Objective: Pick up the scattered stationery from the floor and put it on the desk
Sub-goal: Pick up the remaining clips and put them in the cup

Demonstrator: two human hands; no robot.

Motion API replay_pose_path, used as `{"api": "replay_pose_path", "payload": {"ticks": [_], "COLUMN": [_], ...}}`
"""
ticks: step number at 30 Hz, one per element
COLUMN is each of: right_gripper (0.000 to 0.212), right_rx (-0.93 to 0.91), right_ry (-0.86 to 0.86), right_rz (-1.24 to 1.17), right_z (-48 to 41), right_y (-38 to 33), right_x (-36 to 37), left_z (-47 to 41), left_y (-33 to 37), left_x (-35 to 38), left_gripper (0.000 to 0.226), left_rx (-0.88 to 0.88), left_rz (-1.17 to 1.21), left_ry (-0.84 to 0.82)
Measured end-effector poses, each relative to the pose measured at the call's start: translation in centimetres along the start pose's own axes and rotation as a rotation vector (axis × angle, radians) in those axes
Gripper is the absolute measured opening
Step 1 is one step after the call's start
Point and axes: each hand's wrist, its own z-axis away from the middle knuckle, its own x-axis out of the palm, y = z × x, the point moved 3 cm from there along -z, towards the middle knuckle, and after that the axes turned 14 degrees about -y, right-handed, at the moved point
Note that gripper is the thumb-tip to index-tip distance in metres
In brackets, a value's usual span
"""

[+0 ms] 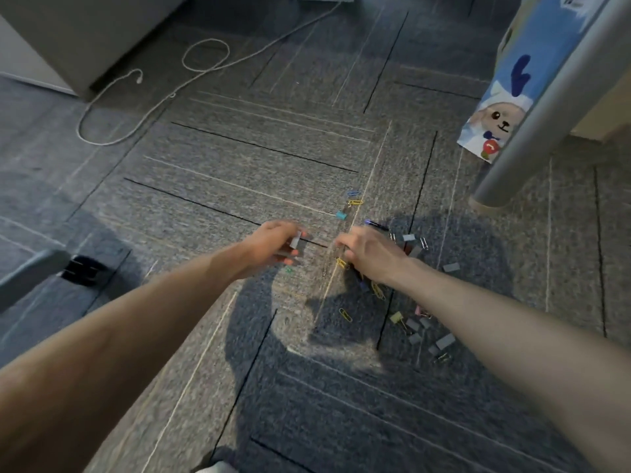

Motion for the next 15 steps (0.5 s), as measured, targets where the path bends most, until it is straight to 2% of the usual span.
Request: {"api": "replay_pose_path", "payload": {"ticks": [2,4,5,7,9,10,15], "right_gripper": [0.011,0.019,0.023,0.025,0.025,0.027,0.038], "right_rx": [-0.026,0.007,0.052,0.109,0.053,0.018,-0.047], "right_ry": [0.013,0.024,0.049,0.055,0.024,0.015,0.090], "right_rz": [-0.013,-0.087,-0.225,-0.741,-1.272,-1.442,-1.783], "right_z": [-0.2,-0.3,-0.3,0.0,0.3,0.6,2.0], "right_y": [-0.3,-0.3,-0.3,-0.2,-0.3,-0.3,-0.7], "right_x": [-0.3,-0.4,-0.6,-0.5,-0.1,0.0,-0.8], "left_z": [0.5,0.9,1.0,1.2,1.1,0.9,-0.8], "left_y": [-0.4,-1.0,-1.2,-1.4,-1.3,-1.3,-1.2], "left_x": [-0.2,-0.4,-0.4,-0.3,0.0,0.2,1.3], "left_gripper": [0.021,0.022,0.022,0.019,0.019,0.021,0.018], "left_rx": [-0.008,-0.038,-0.043,-0.028,-0.016,-0.010,0.012], "left_rz": [0.041,0.121,0.158,0.220,0.265,0.277,0.366], "left_ry": [0.000,-0.011,-0.019,-0.027,-0.020,-0.017,-0.022]}}
